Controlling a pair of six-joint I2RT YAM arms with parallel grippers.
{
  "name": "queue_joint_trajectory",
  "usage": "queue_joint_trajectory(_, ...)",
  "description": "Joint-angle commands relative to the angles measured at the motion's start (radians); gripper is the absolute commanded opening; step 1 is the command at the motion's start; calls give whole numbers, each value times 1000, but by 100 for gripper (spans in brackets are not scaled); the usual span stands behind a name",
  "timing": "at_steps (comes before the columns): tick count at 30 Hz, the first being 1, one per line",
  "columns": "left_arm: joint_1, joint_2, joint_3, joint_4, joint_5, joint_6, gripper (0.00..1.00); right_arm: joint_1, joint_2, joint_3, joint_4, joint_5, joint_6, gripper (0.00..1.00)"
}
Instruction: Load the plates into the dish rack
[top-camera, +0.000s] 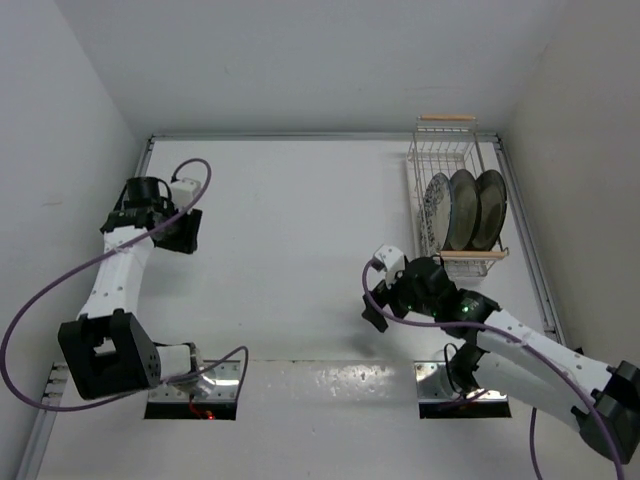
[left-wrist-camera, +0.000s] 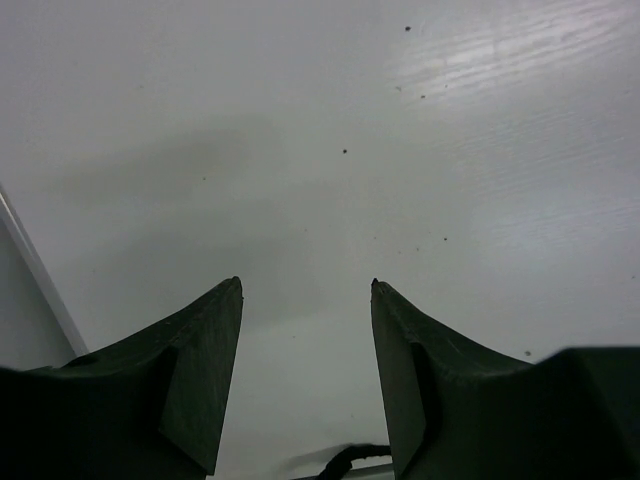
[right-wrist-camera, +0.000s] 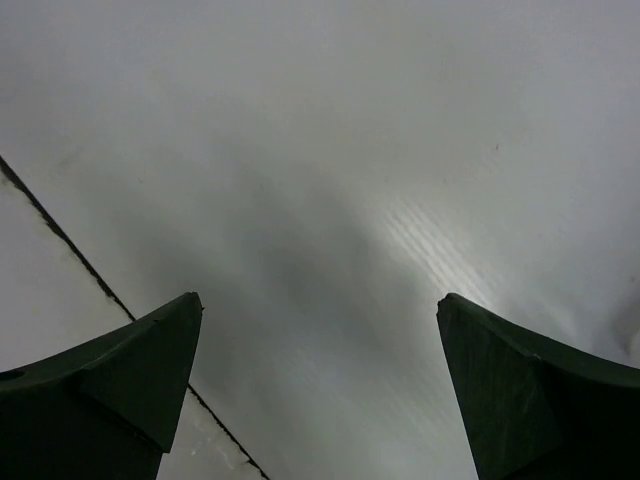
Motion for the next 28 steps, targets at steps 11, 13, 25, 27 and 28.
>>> queue_joint_trajectory(11, -85, -282, -307, 114, -50, 113, 62, 50, -183, -208, 182, 281, 102, 100)
queue_joint_trajectory(13, -85, -282, -316, 123, -32, 126, 62, 48, -189, -213, 172, 290, 98, 100)
queue_joint_trajectory(25, -85, -282, -336, 123, -3, 149, 62, 47, -209, -221, 149, 325, 131, 100)
queue_joint_trajectory(27, -94, -282, -336, 123, -3, 159, 62, 50, -209, -216, 144, 328, 138, 100)
queue_joint_trajectory(28, -94, -282, -336, 123, -3, 159, 62, 48, -202, -213, 146, 334, 141, 100)
